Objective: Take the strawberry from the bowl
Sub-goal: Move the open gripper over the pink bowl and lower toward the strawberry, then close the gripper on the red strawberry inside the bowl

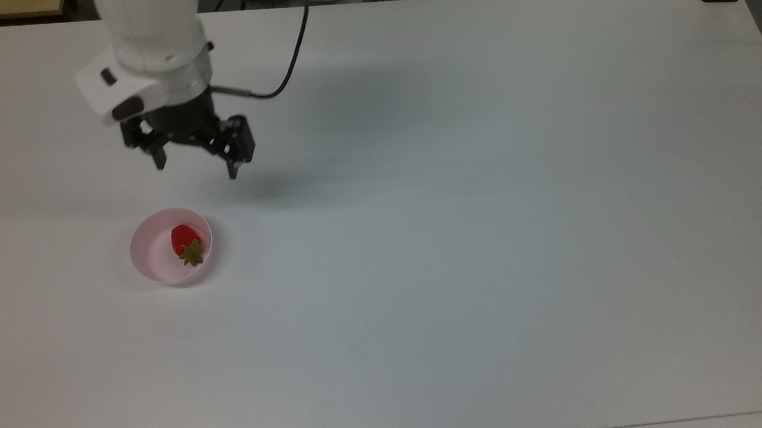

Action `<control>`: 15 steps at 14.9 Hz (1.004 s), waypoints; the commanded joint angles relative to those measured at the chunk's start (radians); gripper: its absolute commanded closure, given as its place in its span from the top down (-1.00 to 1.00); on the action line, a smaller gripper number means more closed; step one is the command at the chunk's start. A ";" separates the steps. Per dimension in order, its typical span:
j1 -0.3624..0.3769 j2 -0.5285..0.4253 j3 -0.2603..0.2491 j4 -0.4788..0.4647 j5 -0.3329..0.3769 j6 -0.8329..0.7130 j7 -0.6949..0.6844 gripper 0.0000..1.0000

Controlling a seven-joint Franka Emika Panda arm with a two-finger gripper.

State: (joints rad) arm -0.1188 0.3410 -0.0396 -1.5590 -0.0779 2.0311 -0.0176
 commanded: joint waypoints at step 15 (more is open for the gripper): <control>-0.088 0.225 0.007 0.076 0.052 0.210 -0.265 0.65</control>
State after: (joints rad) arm -0.2031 0.5434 -0.0380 -1.4940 -0.0455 2.2138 -0.2540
